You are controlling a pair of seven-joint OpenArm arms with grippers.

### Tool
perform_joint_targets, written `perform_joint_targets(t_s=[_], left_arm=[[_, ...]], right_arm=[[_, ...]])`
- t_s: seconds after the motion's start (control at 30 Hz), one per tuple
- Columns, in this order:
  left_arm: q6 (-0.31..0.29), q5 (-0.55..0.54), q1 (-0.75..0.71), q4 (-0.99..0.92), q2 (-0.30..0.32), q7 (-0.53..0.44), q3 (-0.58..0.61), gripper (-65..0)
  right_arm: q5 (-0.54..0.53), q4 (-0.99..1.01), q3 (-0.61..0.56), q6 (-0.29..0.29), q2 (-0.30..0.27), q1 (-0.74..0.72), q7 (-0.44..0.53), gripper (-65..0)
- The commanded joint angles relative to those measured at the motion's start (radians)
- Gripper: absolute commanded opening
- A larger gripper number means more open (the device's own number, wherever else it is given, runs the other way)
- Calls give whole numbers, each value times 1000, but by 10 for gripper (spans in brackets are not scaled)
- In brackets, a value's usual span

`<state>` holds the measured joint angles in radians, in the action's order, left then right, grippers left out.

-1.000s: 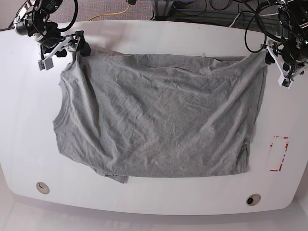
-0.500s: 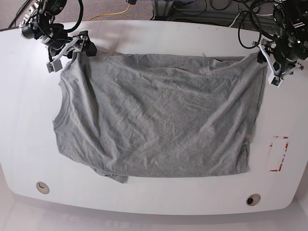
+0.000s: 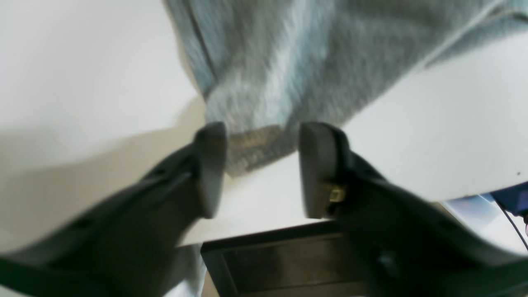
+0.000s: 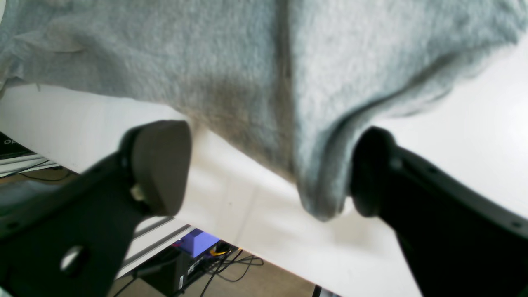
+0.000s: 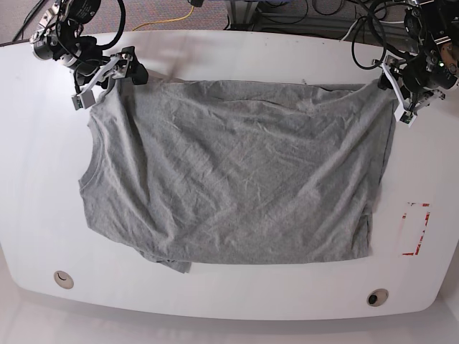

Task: Layout the t-shirt on the table in an organized manner, then fold the t-shirt properly
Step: 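Hold the shirt corners with both grippers, adjusting the spread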

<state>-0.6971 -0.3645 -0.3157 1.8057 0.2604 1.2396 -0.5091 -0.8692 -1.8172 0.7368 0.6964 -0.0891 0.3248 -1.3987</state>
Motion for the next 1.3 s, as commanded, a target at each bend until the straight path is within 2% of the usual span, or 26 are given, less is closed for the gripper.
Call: perform_joint_targets(t_s=[0.0, 0.13, 0.4, 0.83, 1.27], left_arm=[[-1, -5, 3, 18, 17, -5, -12, -265], [-1, -6, 5, 26, 17, 1, -56, -226], [-1, -1, 6, 24, 43, -1, -78, -228], [-1, 0, 5, -11, 41, -5, -27, -228], [-1, 0, 5, -77, 41, -8, -26, -228]], right_arm=[[-20, -14, -7, 2, -13, -3, 12, -67], [-20, -14, -23, 2, -13, -3, 12, -40], [-20, -14, -29, 2, -13, -3, 14, -36], [-20, -14, -29, 2, -13, -3, 14, -36], [-20, -14, -26, 2, -13, -5, 14, -30]])
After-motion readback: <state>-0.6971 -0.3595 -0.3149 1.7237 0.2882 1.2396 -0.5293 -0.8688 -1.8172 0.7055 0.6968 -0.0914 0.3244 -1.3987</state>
